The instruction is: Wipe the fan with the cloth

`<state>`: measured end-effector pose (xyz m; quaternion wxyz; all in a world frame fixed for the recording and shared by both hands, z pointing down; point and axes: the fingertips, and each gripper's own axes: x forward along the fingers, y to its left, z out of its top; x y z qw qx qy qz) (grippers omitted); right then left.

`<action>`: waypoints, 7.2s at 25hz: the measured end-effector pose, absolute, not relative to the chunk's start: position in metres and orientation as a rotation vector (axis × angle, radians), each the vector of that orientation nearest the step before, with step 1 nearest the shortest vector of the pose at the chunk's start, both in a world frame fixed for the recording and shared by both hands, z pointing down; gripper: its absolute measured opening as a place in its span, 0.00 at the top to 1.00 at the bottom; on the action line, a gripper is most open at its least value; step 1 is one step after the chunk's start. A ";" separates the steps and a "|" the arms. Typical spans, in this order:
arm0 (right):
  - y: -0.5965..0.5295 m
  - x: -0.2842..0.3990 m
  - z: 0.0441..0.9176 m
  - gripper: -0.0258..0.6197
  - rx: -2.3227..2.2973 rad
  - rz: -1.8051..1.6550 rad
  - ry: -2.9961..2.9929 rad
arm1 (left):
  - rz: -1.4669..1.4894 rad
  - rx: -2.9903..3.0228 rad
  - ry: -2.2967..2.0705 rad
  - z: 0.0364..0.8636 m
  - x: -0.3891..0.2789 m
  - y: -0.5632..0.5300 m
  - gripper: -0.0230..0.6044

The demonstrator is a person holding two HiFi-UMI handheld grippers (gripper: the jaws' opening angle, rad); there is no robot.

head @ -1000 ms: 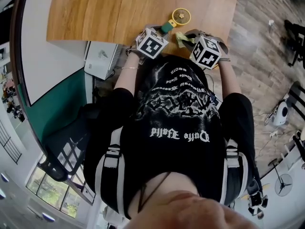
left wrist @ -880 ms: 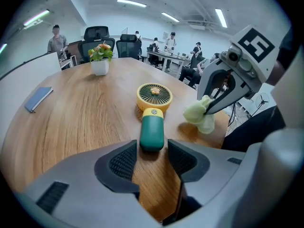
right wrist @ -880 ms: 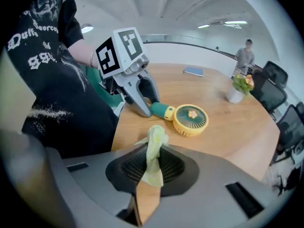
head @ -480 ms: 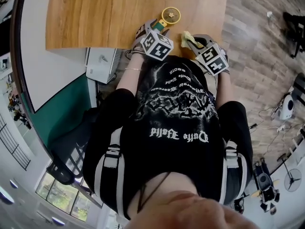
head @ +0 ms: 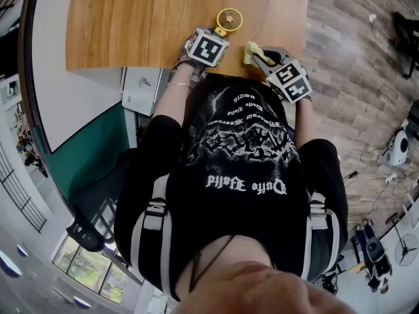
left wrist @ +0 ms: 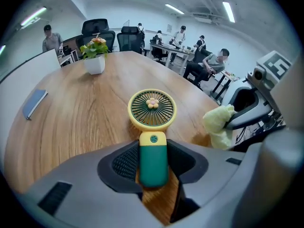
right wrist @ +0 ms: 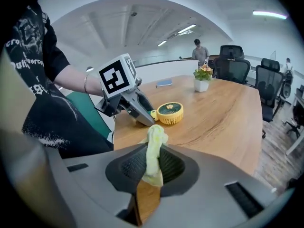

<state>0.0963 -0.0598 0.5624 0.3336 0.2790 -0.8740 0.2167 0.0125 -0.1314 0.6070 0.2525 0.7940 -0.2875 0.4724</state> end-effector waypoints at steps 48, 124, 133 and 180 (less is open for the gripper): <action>-0.161 0.083 0.350 0.89 1.350 0.890 -3.099 | -0.678 1.737 0.028 0.357 0.056 -0.148 0.65; -0.140 0.091 0.310 0.89 0.740 0.879 -3.423 | 0.444 2.215 -0.606 0.488 0.016 -0.129 0.65; -0.123 0.085 0.389 0.89 0.936 0.983 -3.142 | 0.939 2.169 -1.047 0.527 -0.065 -0.168 0.65; -0.139 0.114 0.468 0.89 1.637 0.546 -2.399 | 0.577 2.272 -1.279 0.496 -0.072 -0.157 0.42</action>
